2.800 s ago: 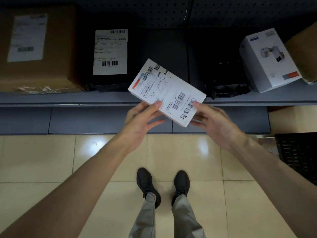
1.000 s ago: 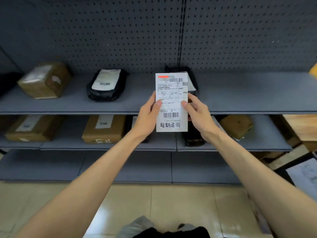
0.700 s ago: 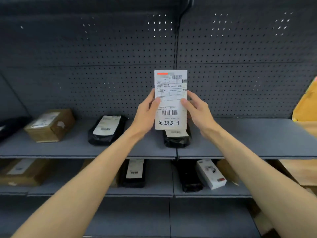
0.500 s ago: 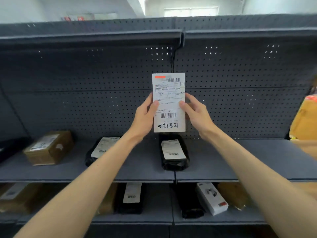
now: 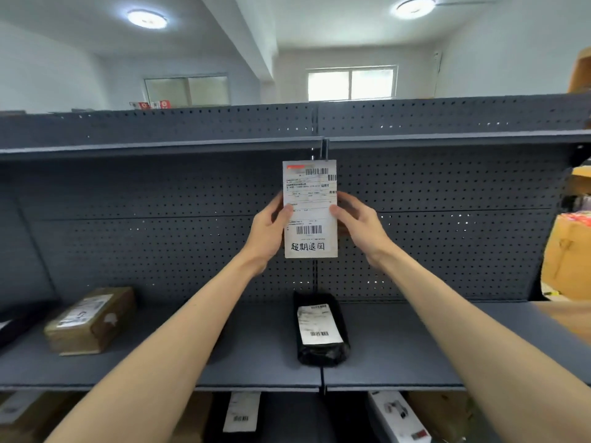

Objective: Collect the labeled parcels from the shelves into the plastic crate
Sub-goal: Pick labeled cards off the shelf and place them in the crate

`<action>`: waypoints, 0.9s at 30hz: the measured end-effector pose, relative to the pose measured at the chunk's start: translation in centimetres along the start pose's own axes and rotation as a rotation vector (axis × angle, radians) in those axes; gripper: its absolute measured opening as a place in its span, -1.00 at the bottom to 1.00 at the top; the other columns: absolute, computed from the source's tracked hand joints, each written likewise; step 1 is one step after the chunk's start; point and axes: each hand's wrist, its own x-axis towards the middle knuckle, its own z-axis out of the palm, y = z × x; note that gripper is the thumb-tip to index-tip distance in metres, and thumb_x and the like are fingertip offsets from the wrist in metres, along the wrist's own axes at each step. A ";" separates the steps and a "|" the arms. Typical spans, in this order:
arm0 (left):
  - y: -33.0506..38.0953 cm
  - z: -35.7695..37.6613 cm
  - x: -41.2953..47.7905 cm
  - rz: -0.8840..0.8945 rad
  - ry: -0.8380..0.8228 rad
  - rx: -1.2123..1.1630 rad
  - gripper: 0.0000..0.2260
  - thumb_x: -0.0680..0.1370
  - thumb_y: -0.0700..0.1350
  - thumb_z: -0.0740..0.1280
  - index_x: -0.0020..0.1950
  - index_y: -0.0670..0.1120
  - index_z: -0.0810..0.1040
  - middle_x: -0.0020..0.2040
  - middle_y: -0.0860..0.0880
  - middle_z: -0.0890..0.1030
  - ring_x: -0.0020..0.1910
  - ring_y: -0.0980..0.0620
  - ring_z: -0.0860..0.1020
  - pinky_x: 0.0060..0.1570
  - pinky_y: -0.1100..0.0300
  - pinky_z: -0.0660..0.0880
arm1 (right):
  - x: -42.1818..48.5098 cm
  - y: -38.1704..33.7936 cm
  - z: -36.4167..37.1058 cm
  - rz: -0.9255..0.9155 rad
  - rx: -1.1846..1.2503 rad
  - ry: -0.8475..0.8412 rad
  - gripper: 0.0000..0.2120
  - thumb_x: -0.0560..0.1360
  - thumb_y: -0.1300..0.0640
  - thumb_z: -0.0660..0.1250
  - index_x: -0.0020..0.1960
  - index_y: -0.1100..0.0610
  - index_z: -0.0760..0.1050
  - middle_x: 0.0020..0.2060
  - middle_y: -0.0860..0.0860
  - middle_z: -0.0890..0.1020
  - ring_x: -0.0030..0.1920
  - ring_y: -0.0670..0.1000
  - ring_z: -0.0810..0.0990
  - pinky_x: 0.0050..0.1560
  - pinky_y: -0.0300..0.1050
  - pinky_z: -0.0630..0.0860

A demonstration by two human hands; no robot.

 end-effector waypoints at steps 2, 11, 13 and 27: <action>-0.3 0.1 0.2 -0.019 0.023 -0.007 -0.60 0.71 -0.15 0.20 0.56 -0.08 0.35 0.27 0.13 0.61 0.15 0.31 0.60 0.02 0.43 0.52 | 0.3 0.3 -0.2 0.012 0.002 -0.003 -0.54 0.62 0.05 0.29 0.50 0.07 0.35 0.36 -0.02 0.53 0.38 -0.03 0.46 0.38 -0.04 0.39; -0.8 0.4 -0.4 -0.035 0.040 -0.042 -0.60 0.70 -0.18 0.22 0.55 -0.03 0.35 0.28 0.12 0.60 0.21 0.27 0.58 0.06 0.42 0.51 | 0.2 1.0 -0.3 -0.016 -0.008 -0.019 -0.59 0.64 0.10 0.25 0.48 0.07 0.35 0.36 -0.01 0.52 0.38 -0.03 0.45 0.29 -0.13 0.37; -0.7 0.3 -0.5 -0.030 0.040 -0.037 -0.60 0.70 -0.18 0.22 0.55 -0.02 0.35 0.28 0.14 0.60 0.22 0.28 0.57 0.06 0.43 0.51 | 0.1 1.1 -0.1 -0.025 -0.006 -0.020 -0.59 0.65 0.11 0.24 0.48 0.08 0.35 0.36 -0.01 0.52 0.36 -0.05 0.45 0.25 -0.18 0.37; -2.4 -0.2 -0.6 -0.058 -0.026 -0.054 -0.51 0.69 -0.19 0.24 0.62 -0.02 0.23 0.40 0.07 0.55 0.39 0.14 0.49 0.42 0.04 0.43 | 0.4 2.8 -0.1 -0.002 -0.053 -0.054 -0.62 0.65 0.10 0.24 0.45 0.08 0.37 0.24 -0.01 0.60 0.23 -0.07 0.57 0.10 -0.32 0.52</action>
